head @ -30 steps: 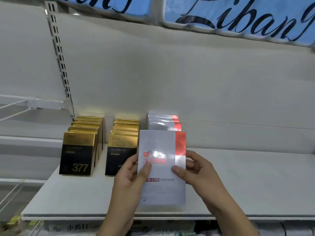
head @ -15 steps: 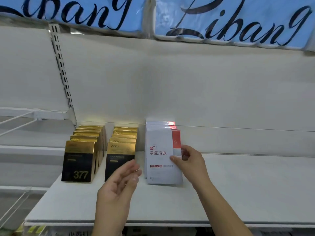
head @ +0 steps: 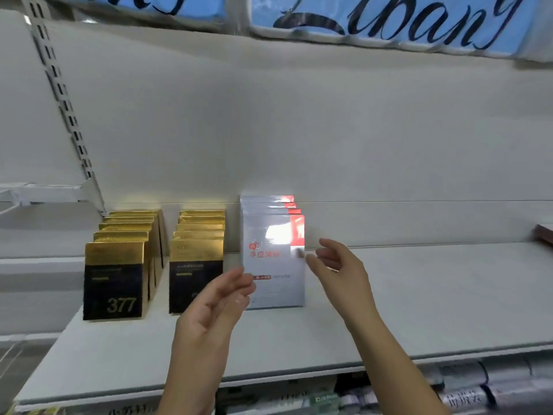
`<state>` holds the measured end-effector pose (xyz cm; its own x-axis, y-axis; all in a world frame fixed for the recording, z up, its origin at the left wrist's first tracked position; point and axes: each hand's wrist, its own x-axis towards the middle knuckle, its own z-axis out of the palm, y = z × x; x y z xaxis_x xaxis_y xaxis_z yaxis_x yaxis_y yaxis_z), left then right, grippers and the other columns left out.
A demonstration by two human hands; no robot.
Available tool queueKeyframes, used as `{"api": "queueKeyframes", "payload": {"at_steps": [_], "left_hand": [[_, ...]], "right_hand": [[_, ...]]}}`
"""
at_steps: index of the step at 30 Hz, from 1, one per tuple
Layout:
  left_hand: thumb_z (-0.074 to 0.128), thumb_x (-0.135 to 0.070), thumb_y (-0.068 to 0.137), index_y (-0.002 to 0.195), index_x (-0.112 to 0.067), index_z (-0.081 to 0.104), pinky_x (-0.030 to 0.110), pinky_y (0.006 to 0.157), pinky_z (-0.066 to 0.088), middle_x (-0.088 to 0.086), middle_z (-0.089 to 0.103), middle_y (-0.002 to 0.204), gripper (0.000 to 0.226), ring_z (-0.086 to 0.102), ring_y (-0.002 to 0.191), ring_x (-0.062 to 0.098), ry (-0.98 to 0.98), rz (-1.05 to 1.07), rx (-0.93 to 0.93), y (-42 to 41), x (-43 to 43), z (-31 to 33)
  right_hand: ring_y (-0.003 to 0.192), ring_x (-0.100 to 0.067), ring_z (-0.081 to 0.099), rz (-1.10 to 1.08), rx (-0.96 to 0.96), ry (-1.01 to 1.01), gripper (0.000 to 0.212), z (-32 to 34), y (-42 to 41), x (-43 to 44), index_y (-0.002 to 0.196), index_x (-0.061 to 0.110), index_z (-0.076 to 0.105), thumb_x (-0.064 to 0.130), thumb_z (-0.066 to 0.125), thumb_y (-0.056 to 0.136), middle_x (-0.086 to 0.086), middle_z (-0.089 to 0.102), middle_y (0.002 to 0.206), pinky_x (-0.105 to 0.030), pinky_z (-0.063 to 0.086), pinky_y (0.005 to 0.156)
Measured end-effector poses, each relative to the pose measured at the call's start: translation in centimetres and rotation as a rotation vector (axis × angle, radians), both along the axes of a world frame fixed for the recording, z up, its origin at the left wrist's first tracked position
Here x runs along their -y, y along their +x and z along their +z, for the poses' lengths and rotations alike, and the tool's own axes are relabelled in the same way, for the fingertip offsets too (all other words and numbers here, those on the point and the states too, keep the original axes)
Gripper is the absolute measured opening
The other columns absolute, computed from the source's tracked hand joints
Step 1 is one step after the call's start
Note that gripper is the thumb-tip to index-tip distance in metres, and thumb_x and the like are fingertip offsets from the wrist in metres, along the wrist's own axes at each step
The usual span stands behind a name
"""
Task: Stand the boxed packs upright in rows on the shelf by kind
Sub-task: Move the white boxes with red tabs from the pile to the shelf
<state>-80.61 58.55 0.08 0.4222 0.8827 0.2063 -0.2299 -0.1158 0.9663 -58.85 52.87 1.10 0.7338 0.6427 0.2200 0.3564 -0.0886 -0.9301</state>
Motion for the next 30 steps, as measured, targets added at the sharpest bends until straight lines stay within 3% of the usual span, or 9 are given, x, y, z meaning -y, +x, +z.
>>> {"api": "queueKeyframes", "payload": {"at_steps": [2, 6, 9, 14, 20, 22, 26, 30], "left_hand": [[0.065, -0.016, 0.095, 0.12, -0.041, 0.072, 0.03, 0.096, 0.055, -0.008, 0.076, 0.119, 0.037, 0.071, 0.113, 0.008, 0.028, -0.11, 0.011, 2.1, 0.2, -0.1], [0.072, -0.031, 0.093, 0.128, -0.046, 0.066, 0.034, 0.102, 0.045, -0.015, 0.07, 0.13, 0.038, 0.064, 0.123, 0.002, 0.055, -0.382, 0.023, 8.2, 2.3, -0.6], [0.065, -0.039, 0.093, 0.133, -0.048, 0.061, 0.035, 0.106, 0.039, -0.021, 0.063, 0.14, 0.042, 0.057, 0.131, 0.001, 0.096, -0.575, 0.043, 13.5, 5.7, -0.6], [0.063, -0.043, 0.094, 0.14, -0.047, 0.055, 0.033, 0.107, 0.036, -0.022, 0.059, 0.145, 0.046, 0.053, 0.136, 0.001, 0.171, -0.793, 0.062, 22.2, 14.1, -0.1], [0.067, -0.041, 0.09, 0.138, -0.041, 0.06, 0.035, 0.108, 0.039, -0.017, 0.062, 0.142, 0.049, 0.056, 0.134, 0.005, 0.171, -0.94, 0.101, 32.2, 27.3, 0.3], [0.067, -0.045, 0.086, 0.137, -0.04, 0.061, 0.037, 0.109, 0.04, -0.016, 0.063, 0.142, 0.052, 0.056, 0.134, 0.006, 0.186, -0.975, 0.105, 35.2, 31.2, 0.6], [0.065, -0.044, 0.086, 0.137, -0.04, 0.061, 0.03, 0.107, 0.046, -0.014, 0.063, 0.142, 0.051, 0.057, 0.134, 0.007, 0.21, -1.02, 0.113, 39.9, 36.6, 1.3], [0.065, -0.035, 0.09, 0.14, -0.034, 0.059, 0.035, 0.107, 0.041, -0.015, 0.064, 0.141, 0.051, 0.058, 0.133, 0.006, 0.206, -1.065, 0.09, 44.3, 40.6, 1.1]], "right_hand": [[0.102, 0.007, 0.065, -0.031, -0.083, 0.087, 0.036, 0.5, 0.5, 3.1, 0.126, 0.034, 0.064, 0.03, 0.074, 0.091, 0.016, 0.069, 0.116, -0.006, 0.049, 0.073], [0.11, 0.005, 0.065, -0.125, -0.088, 0.179, 0.041, 1.7, 2.1, 10.9, 0.131, 0.031, 0.062, 0.019, 0.072, 0.094, 0.013, 0.069, 0.123, -0.011, 0.052, 0.085], [0.12, 0.006, 0.06, -0.221, -0.036, 0.212, 0.045, 2.5, 3.7, 17.3, 0.134, 0.037, 0.056, 0.018, 0.07, 0.096, 0.019, 0.066, 0.13, -0.022, 0.05, 0.1], [0.13, 0.004, 0.055, -0.367, 0.021, 0.26, 0.051, 2.5, 7.3, 28.6, 0.141, 0.04, 0.051, 0.021, 0.069, 0.097, 0.025, 0.062, 0.137, -0.029, 0.045, 0.107], [0.127, 0.007, 0.055, -0.512, 0.041, 0.275, 0.058, 1.9, 12.8, 41.8, 0.141, 0.045, 0.051, 0.046, 0.072, 0.087, 0.029, 0.059, 0.136, -0.023, 0.045, 0.102], [0.128, 0.006, 0.054, -0.547, 0.049, 0.272, 0.059, 1.9, 14.8, 45.7, 0.139, 0.05, 0.051, 0.055, 0.071, 0.083, 0.029, 0.058, 0.138, -0.027, 0.045, 0.105], [0.132, 0.004, 0.052, -0.573, 0.045, 0.273, 0.052, 1.7, 18.5, 51.2, 0.136, 0.051, 0.053, 0.049, 0.07, 0.086, 0.029, 0.058, 0.139, -0.033, 0.043, 0.111], [0.132, 0.006, 0.051, -0.591, 0.037, 0.291, 0.052, 0.8, 22.3, 54.5, 0.137, 0.047, 0.053, 0.042, 0.071, 0.088, 0.029, 0.058, 0.138, -0.028, 0.043, 0.109]]}}
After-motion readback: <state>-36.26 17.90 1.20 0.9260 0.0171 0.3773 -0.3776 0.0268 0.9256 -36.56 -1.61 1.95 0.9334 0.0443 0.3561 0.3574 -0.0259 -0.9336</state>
